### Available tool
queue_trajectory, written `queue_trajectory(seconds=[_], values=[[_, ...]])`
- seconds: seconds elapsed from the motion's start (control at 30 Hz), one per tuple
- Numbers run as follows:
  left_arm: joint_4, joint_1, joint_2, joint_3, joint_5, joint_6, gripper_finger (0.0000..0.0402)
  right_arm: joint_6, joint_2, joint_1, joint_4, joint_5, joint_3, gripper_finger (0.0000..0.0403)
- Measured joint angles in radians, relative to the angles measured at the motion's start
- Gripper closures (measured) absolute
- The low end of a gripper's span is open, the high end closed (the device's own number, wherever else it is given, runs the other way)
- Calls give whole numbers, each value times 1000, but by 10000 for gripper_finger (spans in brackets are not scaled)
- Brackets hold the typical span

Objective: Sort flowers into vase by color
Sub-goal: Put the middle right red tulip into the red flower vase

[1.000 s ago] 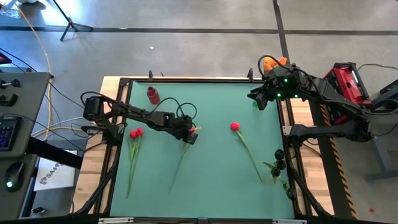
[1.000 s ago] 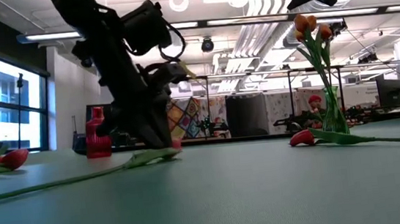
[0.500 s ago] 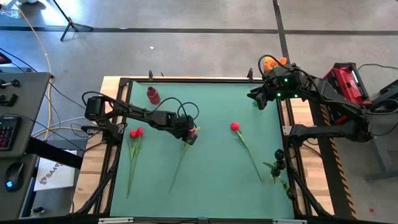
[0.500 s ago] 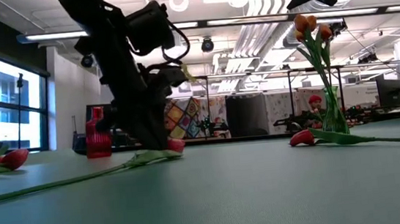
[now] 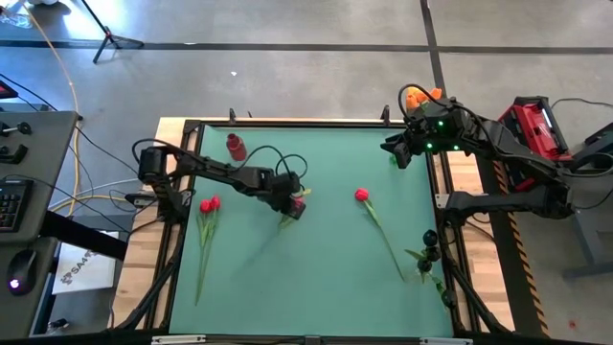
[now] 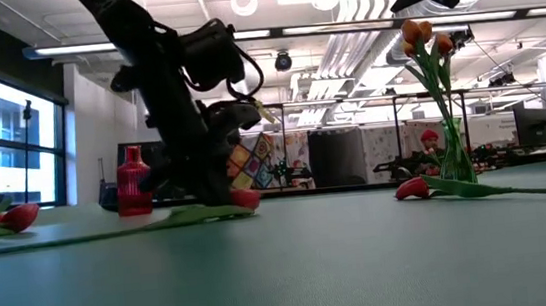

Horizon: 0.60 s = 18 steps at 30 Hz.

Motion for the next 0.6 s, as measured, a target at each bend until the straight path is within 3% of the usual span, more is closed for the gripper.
queue_trajectory(seconds=[0.3, 0.6], values=[[31, 119, -148, -2, 45, 23, 398, -7, -1, 0, -2, 3, 0, 269], [110, 299, -483, -1, -109, 226, 401, -5, -2, 0, -10, 87, 0, 269]])
